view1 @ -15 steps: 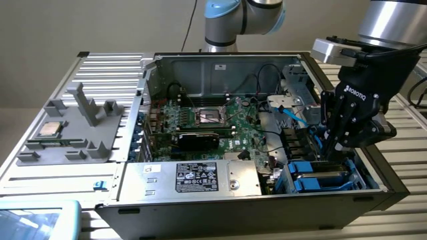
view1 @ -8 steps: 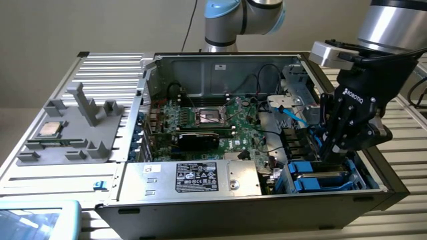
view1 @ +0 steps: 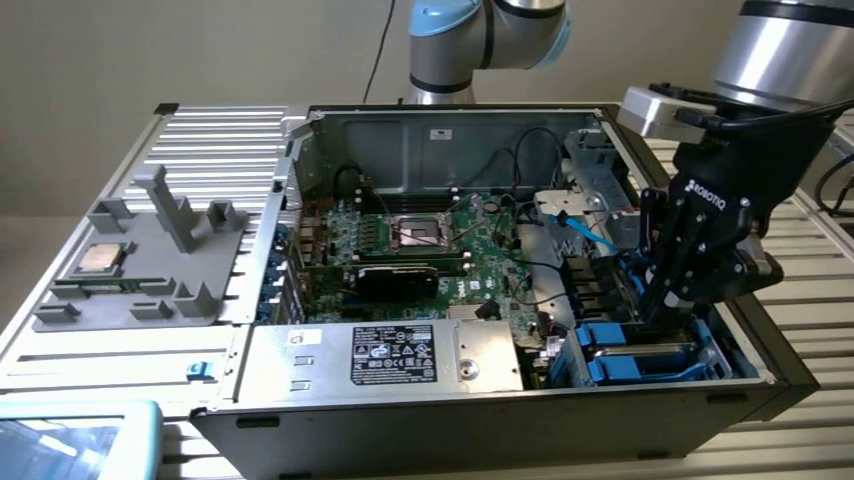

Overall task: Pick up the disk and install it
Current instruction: 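Insert the first disk wire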

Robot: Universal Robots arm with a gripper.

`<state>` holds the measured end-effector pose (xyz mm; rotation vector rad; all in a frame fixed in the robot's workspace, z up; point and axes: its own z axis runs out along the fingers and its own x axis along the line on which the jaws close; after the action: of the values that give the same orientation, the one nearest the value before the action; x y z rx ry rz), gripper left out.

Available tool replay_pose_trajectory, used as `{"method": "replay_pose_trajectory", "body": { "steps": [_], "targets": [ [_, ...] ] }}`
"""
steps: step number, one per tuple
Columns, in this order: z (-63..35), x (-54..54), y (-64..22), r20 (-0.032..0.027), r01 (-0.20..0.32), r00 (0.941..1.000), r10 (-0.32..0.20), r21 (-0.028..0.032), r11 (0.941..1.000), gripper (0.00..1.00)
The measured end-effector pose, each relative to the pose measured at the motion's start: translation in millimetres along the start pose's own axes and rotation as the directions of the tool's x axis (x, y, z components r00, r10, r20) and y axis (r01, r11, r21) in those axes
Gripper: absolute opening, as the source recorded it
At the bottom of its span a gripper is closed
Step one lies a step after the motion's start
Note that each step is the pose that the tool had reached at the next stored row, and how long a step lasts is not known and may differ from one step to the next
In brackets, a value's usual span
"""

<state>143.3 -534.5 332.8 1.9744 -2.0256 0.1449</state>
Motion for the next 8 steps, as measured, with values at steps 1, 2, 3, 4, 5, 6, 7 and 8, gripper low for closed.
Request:
{"method": "replay_pose_trajectory", "body": {
  "steps": [1, 2, 3, 4, 5, 6, 7, 8],
  "targets": [
    [0.2, -0.1, 0.0, 0.0003, 0.000, 1.0000, 0.000, 0.0017, 1.0000, 0.16],
    [0.5, -0.3, -0.1, 0.0010, -0.001, 1.0000, 0.001, 0.0032, 1.0000, 0.16],
    [0.7, -0.4, -0.1, 0.0014, -0.001, 1.0000, 0.001, 0.0039, 1.0000, 0.16],
    [0.8, -0.5, -0.1, 0.0023, -0.001, 1.0000, 0.001, 0.0047, 1.0000, 0.16],
    [1.1, -0.6, -0.1, 0.0035, -0.001, 1.0000, 0.001, 0.0057, 1.0000, 0.16],
    [1.5, -1.0, -0.2, 0.0046, -0.001, 1.0000, 0.001, 0.0063, 1.0000, 0.16],
    [1.7, -1.4, -0.2, 0.0055, -0.001, 1.0000, 0.001, 0.0069, 1.0000, 0.16],
    [1.9, -1.6, -0.3, 0.0058, -0.001, 1.0000, 0.001, 0.0076, 1.0000, 0.16]
  ]
}}
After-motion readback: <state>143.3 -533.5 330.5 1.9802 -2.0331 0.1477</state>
